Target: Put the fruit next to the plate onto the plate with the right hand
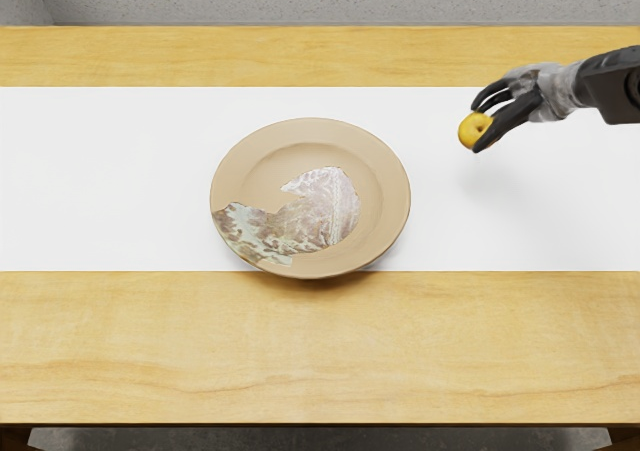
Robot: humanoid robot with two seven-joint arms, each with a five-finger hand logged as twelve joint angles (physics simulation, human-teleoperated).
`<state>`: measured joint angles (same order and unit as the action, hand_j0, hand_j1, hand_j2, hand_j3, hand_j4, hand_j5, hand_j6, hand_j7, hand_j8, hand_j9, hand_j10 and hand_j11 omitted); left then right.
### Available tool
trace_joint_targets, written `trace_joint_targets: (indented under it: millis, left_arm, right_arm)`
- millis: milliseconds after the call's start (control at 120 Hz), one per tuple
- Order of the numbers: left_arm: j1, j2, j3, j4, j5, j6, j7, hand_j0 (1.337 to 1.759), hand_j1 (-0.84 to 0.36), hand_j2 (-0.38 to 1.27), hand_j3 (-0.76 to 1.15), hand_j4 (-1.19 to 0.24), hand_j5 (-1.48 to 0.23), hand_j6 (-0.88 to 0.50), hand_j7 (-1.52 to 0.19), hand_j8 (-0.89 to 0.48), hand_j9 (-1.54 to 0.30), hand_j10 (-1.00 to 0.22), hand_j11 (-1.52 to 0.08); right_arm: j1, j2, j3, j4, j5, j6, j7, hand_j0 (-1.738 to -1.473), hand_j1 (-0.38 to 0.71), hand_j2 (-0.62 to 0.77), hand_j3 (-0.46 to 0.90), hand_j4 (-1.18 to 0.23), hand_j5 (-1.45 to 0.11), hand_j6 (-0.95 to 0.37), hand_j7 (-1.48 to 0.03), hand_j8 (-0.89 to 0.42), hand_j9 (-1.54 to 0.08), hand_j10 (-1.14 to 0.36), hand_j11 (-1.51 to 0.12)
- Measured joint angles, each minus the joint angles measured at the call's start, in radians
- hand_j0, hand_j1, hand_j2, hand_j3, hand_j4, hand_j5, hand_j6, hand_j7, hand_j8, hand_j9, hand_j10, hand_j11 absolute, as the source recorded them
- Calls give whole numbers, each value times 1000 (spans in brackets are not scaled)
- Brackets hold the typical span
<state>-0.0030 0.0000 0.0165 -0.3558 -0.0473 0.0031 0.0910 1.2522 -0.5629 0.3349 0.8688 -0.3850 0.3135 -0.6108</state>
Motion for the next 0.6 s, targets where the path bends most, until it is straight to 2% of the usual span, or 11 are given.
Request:
trace_joint_targets:
  millis: [17, 133, 175, 267, 342, 408, 450, 500, 600]
  left_arm:
    - [0, 0, 0, 0, 0, 0, 0, 1658, 349, 0, 0, 0, 0, 0, 0, 0, 0, 0, 0]
    - [0, 0, 0, 0, 0, 0, 0, 1658, 349, 0, 0, 0, 0, 0, 0, 0, 0, 0, 0]
    - [0, 0, 0, 0, 0, 0, 0, 1658, 349, 0, 0, 0, 0, 0, 0, 0, 0, 0, 0]
    - [0, 0, 0, 0, 0, 0, 0, 1658, 349, 0, 0, 0, 0, 0, 0, 0, 0, 0, 0]
    - [0, 0, 0, 0, 0, 0, 0, 1658, 349, 0, 0, 0, 0, 0, 0, 0, 0, 0, 0]
    - [0, 0, 0, 0, 0, 0, 0, 1658, 349, 0, 0, 0, 0, 0, 0, 0, 0, 0, 0]
    - [0, 0, 0, 0, 0, 0, 0, 1658, 349, 0, 0, 0, 0, 0, 0, 0, 0, 0, 0]
    - [0, 0, 0, 0, 0, 0, 0, 1658, 349, 0, 0, 0, 0, 0, 0, 0, 0, 0, 0]
    - [-3, 0, -1, -4, -1, -1, 0, 1658, 349, 0, 0, 0, 0, 0, 0, 0, 0, 0, 0]
  right_arm:
    - [1, 9, 12, 0, 6, 11, 0, -1651, 232, 434, 0, -856, -1141, -456, -1123, -482, -1146, -748, -1170]
    - [7, 145, 72, -1, 28, 53, 0, -1654, 253, 521, 1, -855, -1158, -497, -1128, -496, -1157, -762, -1172]
    - [7, 201, 87, -1, 32, 59, 0, -1655, 256, 507, 1, -853, -1165, -495, -1129, -489, -1165, -757, -1180]
    - [7, 286, 107, -2, 36, 66, 0, -1656, 284, 575, 1, -848, -1166, -517, -1126, -487, -1165, -747, -1176]
    - [4, 317, 114, -7, 36, 38, 0, -1657, 106, 400, 0, -605, -830, -375, -802, -355, -829, -535, -837]
    - [2, 325, 117, -9, 38, 29, 0, -1657, -20, 288, 0, -436, -599, -271, -579, -256, -598, -386, -604]
    - [1, 316, 127, -10, 58, 49, 0, -1657, -81, 235, 0, -356, -488, -221, -472, -209, -488, -315, -492]
    - [0, 258, 152, -11, 123, 131, 0, -1657, -139, 184, 0, -279, -382, -174, -369, -164, -382, -247, -385]
    - [-57, 12, 180, -12, 344, 234, 0, -1658, -220, 112, 0, -171, -234, -107, -226, -101, -234, -152, -236]
